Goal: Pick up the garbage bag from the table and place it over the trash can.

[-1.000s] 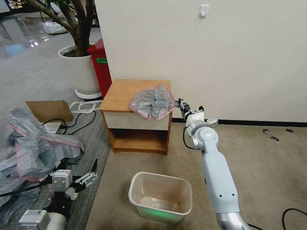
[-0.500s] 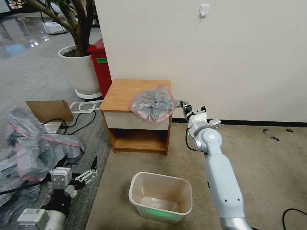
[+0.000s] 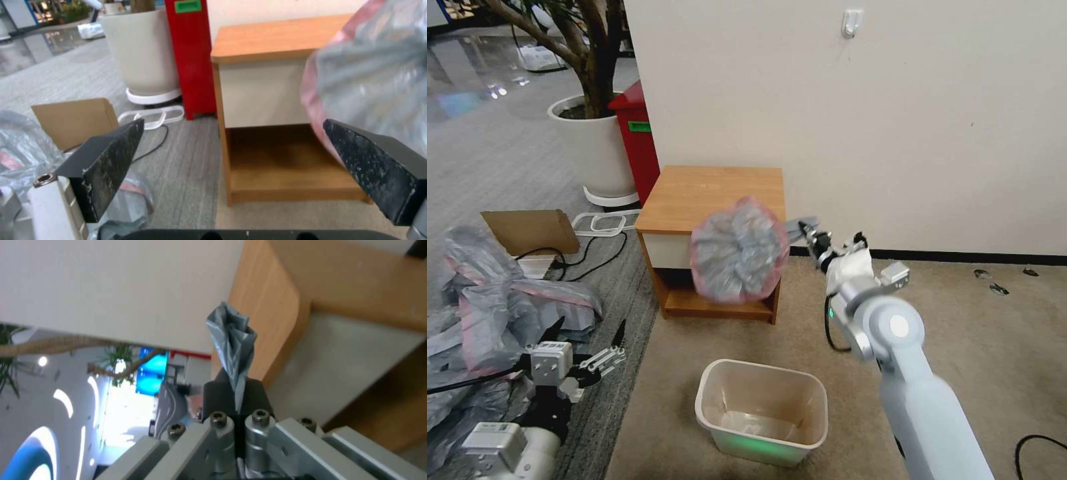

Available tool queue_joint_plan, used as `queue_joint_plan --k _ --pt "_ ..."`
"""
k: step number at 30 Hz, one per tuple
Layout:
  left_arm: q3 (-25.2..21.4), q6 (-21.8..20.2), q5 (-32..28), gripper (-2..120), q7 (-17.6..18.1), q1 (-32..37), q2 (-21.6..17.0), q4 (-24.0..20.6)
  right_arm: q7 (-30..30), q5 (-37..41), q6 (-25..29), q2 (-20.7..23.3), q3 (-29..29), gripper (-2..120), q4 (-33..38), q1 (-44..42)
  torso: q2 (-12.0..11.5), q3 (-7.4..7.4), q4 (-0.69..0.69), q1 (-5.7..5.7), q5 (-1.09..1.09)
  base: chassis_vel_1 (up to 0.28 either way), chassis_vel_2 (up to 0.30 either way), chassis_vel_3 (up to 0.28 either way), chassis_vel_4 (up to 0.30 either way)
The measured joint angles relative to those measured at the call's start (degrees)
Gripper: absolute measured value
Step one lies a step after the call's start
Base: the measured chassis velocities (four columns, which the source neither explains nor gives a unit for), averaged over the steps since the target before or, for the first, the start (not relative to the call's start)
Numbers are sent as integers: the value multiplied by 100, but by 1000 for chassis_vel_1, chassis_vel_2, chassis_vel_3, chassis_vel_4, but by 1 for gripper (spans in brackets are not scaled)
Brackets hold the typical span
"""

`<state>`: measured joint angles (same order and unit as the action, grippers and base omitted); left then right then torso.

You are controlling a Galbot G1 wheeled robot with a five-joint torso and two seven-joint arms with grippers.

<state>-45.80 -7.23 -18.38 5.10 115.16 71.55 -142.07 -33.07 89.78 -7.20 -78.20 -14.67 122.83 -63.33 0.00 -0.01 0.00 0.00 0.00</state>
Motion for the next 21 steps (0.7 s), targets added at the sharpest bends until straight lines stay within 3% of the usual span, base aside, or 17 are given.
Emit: queue_joint_plan --k 15,19,21 --pt "-5 -43 30 100 19 -104 126 -115 -398 -615 -247 421 477 0 1269 -1687 0 0 -1 0 1 0 0 0 0" --pt "25 -50 63 100 19 -113 172 -116 -697 -877 -286 542 557 0 1353 -2052 0 0 -1 0 1 0 0 0 0" --pt "37 -51 112 100 19 -106 198 -117 -1189 -1143 -346 621 605 0 1371 -2392 0 0 -1 0 1 0 0 0 0"
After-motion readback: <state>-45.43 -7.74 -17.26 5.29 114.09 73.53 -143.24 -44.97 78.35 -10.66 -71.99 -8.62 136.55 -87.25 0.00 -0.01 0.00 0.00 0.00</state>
